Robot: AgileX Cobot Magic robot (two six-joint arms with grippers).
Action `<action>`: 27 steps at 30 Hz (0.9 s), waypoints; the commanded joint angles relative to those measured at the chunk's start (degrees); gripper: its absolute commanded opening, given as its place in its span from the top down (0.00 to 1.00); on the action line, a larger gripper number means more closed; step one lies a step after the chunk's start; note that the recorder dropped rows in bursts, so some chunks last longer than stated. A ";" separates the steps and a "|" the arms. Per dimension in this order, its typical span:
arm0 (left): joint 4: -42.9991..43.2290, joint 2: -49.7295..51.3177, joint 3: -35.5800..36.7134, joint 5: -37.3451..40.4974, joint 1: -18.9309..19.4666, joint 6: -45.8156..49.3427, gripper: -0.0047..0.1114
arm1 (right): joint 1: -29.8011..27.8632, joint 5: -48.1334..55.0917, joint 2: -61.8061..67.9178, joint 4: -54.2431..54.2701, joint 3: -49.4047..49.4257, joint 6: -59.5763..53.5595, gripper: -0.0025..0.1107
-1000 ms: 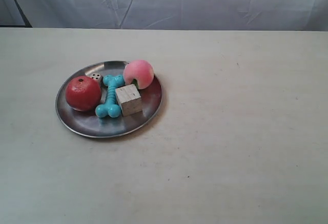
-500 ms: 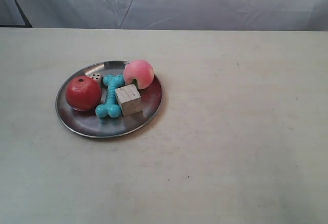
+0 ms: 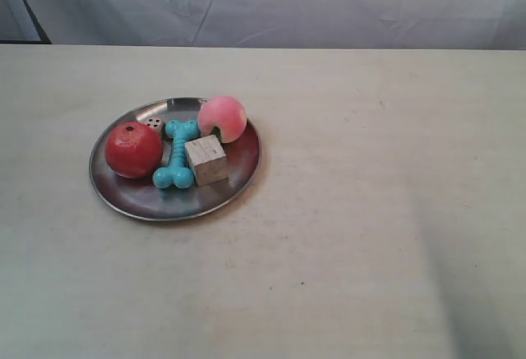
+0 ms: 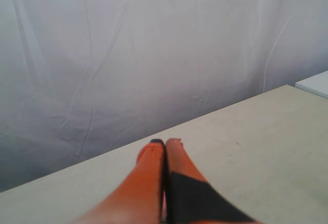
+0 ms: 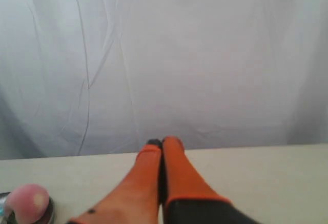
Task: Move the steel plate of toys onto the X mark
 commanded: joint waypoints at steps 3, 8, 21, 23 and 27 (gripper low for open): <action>-0.11 -0.29 0.36 0.06 -0.11 -0.23 0.96 | -0.34 4.98 -0.38 4.68 2.62 -0.20 0.99; -0.11 -0.29 0.36 0.06 -0.11 -0.23 0.96 | -0.34 10.86 -0.38 5.04 2.62 -0.20 0.99; -0.12 -0.29 0.36 0.06 -0.11 -0.34 0.96 | -0.97 12.04 -0.38 5.04 2.62 -0.20 0.99; -0.12 -0.29 0.36 0.06 -0.11 -0.34 0.96 | -0.97 12.04 -0.38 5.04 2.62 -0.20 0.99; 4.61 -1.50 0.36 -0.12 -0.43 -0.25 0.96 | -0.98 12.32 -0.38 5.04 2.62 -0.20 0.99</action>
